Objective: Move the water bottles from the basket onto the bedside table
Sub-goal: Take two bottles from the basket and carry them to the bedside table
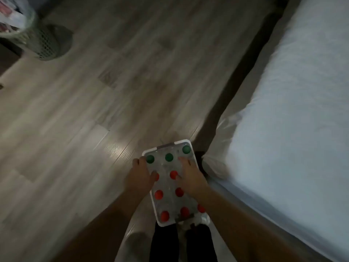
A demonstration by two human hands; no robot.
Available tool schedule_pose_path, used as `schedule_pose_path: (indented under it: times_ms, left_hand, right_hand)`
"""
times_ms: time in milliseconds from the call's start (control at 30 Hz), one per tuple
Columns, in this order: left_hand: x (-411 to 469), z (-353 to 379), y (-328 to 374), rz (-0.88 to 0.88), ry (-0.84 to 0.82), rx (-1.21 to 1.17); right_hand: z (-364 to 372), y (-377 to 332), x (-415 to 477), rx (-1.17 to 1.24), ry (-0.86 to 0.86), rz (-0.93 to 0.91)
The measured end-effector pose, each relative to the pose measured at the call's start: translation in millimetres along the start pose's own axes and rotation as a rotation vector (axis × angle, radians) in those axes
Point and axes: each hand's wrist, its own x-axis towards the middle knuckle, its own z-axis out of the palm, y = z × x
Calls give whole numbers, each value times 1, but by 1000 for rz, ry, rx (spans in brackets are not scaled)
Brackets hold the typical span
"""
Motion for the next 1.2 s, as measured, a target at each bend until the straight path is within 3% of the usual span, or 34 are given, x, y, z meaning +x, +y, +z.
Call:
schedule_pose_path:
  times_ms: [133,367,633,1067,1200]
  left_hand:
    - [37,15,-13,62,84,132]
    - [78,41,-29,171,89,313]
    - [93,43,-33,231,150,343]
    - [15,-33,10,307,192,311]
    - [-47,-63,34,359,197,227]
  right_hand:
    - [24,-6,49,-70,34,-55]
    - [47,6,98,-186,24,-57]
    - [48,9,111,-280,79,-71]
    - [-13,-18,15,-21,178,-119]
    - [-39,-21,-59,108,338,-126]
